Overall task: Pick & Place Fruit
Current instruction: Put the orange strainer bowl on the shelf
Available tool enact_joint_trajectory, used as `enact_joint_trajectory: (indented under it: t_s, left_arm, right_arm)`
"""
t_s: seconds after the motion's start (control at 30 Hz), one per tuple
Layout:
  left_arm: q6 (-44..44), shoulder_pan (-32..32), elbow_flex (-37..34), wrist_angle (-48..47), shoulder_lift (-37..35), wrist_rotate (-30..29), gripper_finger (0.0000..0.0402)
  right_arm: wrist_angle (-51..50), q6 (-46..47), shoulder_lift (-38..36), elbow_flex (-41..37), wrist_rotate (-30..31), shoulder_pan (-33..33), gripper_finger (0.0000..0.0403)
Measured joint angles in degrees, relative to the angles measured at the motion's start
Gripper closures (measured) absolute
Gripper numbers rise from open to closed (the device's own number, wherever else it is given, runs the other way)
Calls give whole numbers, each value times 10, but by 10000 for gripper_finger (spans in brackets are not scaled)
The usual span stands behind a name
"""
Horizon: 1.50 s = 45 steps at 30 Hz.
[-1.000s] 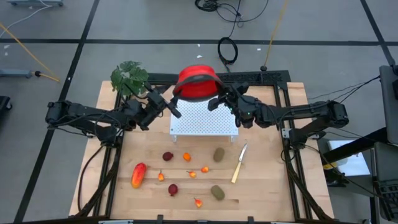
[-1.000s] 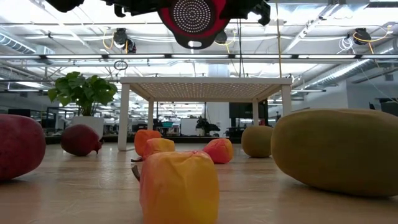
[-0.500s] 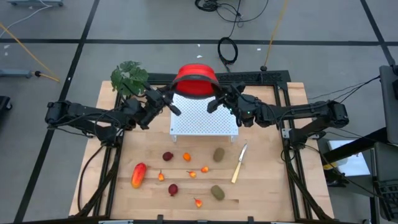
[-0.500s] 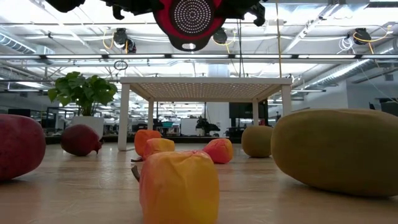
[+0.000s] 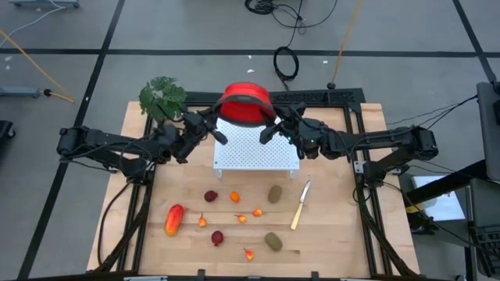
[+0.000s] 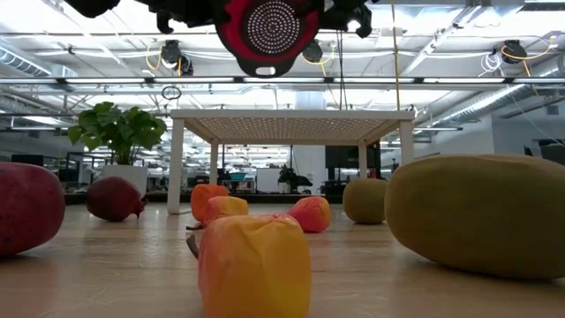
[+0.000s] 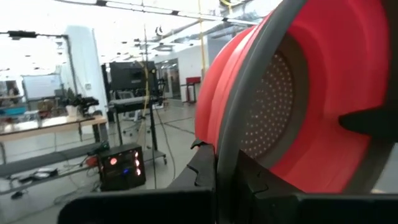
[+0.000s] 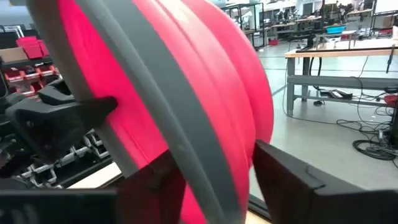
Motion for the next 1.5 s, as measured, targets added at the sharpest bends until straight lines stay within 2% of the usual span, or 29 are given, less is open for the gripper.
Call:
enact_joint_trajectory:
  t_s: [0.27,0.67,0.77,0.9,1.0,1.13,1.4,1.5]
  left_arm:
    - [-16,1,0,-34,0,-14,397]
    - [-51,3,1,-72,-6,-31,398]
    - [-79,5,15,-124,-10,-29,398]
    - [-140,12,63,-246,-17,-2,398]
    - [-195,22,101,-362,-15,25,398]
    - [-251,40,152,-461,-17,89,398]
    - [-335,86,220,-612,-17,225,398]
    - [-371,99,237,-672,-16,258,398]
  right_arm:
    - [1,0,-1,1,-1,2,172]
    - [-4,-79,-43,1,20,23,169]
    - [-12,-90,-58,1,20,25,169]
    - [-35,-89,-80,1,20,27,174]
    - [-75,-86,-99,1,16,27,191]
    - [-157,-52,-125,1,13,27,233]
    - [-277,-15,-176,1,-85,27,350]
    - [-313,-25,-194,1,-126,27,392]
